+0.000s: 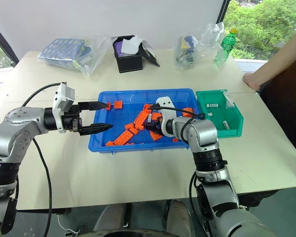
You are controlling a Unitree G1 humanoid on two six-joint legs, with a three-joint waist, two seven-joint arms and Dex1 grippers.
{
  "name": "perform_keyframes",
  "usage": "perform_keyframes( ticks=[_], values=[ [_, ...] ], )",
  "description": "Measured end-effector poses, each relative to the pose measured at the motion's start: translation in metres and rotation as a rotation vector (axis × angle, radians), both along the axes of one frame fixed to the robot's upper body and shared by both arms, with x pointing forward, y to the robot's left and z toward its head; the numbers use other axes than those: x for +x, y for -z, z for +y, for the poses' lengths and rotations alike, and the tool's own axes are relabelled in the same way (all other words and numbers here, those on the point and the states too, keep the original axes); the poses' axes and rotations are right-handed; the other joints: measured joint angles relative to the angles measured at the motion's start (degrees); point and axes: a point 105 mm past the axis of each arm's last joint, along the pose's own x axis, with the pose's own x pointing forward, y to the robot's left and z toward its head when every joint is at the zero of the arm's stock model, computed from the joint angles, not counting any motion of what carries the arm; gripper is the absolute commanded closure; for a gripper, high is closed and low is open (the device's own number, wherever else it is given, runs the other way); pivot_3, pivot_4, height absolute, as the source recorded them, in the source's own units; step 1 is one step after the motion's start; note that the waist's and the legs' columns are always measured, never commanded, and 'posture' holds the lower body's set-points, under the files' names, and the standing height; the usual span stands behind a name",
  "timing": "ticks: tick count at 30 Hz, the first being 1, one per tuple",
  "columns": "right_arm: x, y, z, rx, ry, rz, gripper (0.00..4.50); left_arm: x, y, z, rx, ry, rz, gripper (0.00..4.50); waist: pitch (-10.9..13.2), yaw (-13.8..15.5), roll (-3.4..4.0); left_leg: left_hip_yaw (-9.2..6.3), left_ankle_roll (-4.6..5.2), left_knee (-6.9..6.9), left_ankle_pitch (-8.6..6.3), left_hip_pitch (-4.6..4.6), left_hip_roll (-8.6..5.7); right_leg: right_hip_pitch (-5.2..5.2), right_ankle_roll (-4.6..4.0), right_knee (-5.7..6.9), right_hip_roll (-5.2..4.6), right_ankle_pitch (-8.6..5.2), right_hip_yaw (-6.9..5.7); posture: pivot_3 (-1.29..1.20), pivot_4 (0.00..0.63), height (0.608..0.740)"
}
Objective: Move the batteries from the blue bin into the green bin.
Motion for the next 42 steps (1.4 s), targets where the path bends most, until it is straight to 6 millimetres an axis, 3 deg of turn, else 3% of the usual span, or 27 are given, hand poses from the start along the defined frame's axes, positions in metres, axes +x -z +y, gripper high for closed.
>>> perform_keyframes(
  ticks=[10, 13, 18, 26, 29, 35, 38, 40, 42],
  values=[
    [0.020, 0.002, 0.011, -0.048, -0.037, -0.066, 1.12, 0.000, -0.002, 0.001, -0.001, -0.013, -0.004, 0.00, -0.01, -0.66, -0.01, -0.04, 0.00, 0.00, 0.00, 0.04, 0.00, -0.01, 0.00, 0.04, 0.00, 0.00, 0.00, 0.00, 0.150, 0.716],
    [0.020, 0.004, 0.014, -0.072, -0.062, -0.087, 1.99, 0.000, -0.002, 0.001, -0.001, -0.014, -0.005, 0.00, -0.02, -1.00, -0.04, -0.04, 0.00, -0.01, 0.00, 0.06, 0.00, 0.02, 0.00, 0.05, 0.00, 0.00, 0.00, 0.00, 0.150, 0.716],
    [0.016, 0.006, 0.022, -0.104, -0.115, -0.117, 4.41, 0.001, -0.002, 0.001, -0.001, -0.014, -0.006, 0.00, -0.04, -1.04, -0.06, -0.04, 0.00, -0.02, 0.00, 0.06, 0.00, 0.03, 0.01, 0.29, -0.01, 0.00, 0.02, 0.00, 0.150, 0.716],
    [0.011, 0.002, 0.020, -0.108, -0.119, -0.111, 4.45, 0.003, -0.010, -0.001, -0.003, -0.005, -0.029, 0.00, -0.07, -0.86, -0.12, -0.10, 0.00, 0.01, 0.00, 0.06, -0.01, -0.02, -0.01, 0.51, -0.02, -0.02, 0.02, 0.00, 0.150, 0.716],
    [0.014, -0.020, 0.003, -0.065, -0.061, -0.144, 4.45, 0.004, -0.012, -0.001, -0.005, -0.001, -0.032, 0.00, -0.07, -0.80, -0.13, -0.10, 0.00, 0.01, 0.00, 0.03, -0.02, -0.02, 0.00, 0.54, -0.03, -0.01, 0.02, 0.00, 0.150, 0.716],
    [0.016, -0.093, -0.049, 0.088, 0.109, -0.244, 4.45, 0.006, -0.008, -0.003, -0.015, 0.014, -0.011, 0.00, -0.09, -0.80, -0.16, -0.11, -0.01, -0.03, 0.00, 0.08, 0.00, -0.04, 0.01, 0.53, -0.02, -0.02, 0.01, 0.00, 0.150, 0.716],
    [0.010, -0.098, -0.066, 0.047, 0.129, -0.248, 4.45, 0.009, -0.009, -0.007, -0.025, 0.023, -0.012, 0.00, -0.08, -0.73, -0.16, -0.10, -0.01, -0.03, 0.00, 0.03, -0.01, -0.07, 0.00, 0.48, -0.03, -0.03, 0.01, 0.00, 0.150, 0.716],
    [0.007, -0.100, -0.088, 0.006, 0.173, -0.249, 4.45, 0.010, -0.010, -0.010, -0.026, 0.035, -0.015, 0.00, -0.08, -0.60, -0.16, -0.08, -0.01, -0.02, 0.00, 0.01, -0.02, -0.04, 0.00, 0.38, -0.05, -0.03, 0.01, 0.00, 0.150, 0.716],
    [0.001, -0.099, -0.127, -0.043, 0.266, -0.250, 4.45, 0.010, -0.008, -0.010, -0.025, 0.037, -0.008, 0.00, -0.10, -0.21, -0.20, -0.05, -0.01, -0.03, 0.00, -0.02, -0.03, 0.03, 0.00, 0.17, -0.04, -0.03, 0.01, 0.00, 0.150, 0.716]
  ],
)
